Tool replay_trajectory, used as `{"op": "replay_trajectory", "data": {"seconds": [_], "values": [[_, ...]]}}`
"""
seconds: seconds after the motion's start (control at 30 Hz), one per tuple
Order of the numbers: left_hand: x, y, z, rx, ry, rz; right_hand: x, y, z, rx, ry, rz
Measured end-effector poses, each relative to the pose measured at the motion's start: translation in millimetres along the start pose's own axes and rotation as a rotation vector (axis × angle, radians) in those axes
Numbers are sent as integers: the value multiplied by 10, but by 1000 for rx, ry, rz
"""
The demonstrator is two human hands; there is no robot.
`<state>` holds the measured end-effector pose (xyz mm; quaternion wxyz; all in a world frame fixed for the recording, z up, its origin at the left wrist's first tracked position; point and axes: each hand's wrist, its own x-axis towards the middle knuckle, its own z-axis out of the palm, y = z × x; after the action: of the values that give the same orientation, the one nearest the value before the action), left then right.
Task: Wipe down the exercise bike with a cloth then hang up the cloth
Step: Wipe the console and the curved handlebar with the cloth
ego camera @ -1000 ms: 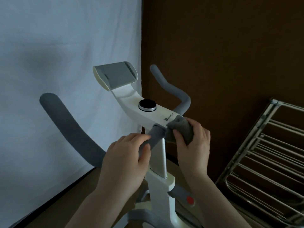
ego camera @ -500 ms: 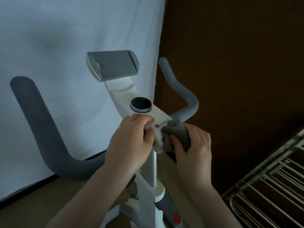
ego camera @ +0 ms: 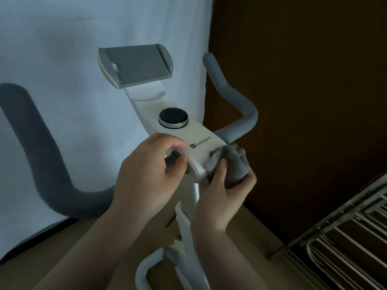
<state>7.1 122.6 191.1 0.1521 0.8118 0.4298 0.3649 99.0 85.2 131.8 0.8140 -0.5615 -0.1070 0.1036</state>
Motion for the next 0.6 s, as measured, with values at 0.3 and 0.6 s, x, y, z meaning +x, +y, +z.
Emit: {"op": "replay_trajectory", "data": {"seconds": [0.3,0.6], "values": [[0,-42,-93,-160,-102,-26,-70,115,-140,-231,-86,-470],[15,-128,-52,-79,-208,187,-214,204,-113,39,92,-119]]}}
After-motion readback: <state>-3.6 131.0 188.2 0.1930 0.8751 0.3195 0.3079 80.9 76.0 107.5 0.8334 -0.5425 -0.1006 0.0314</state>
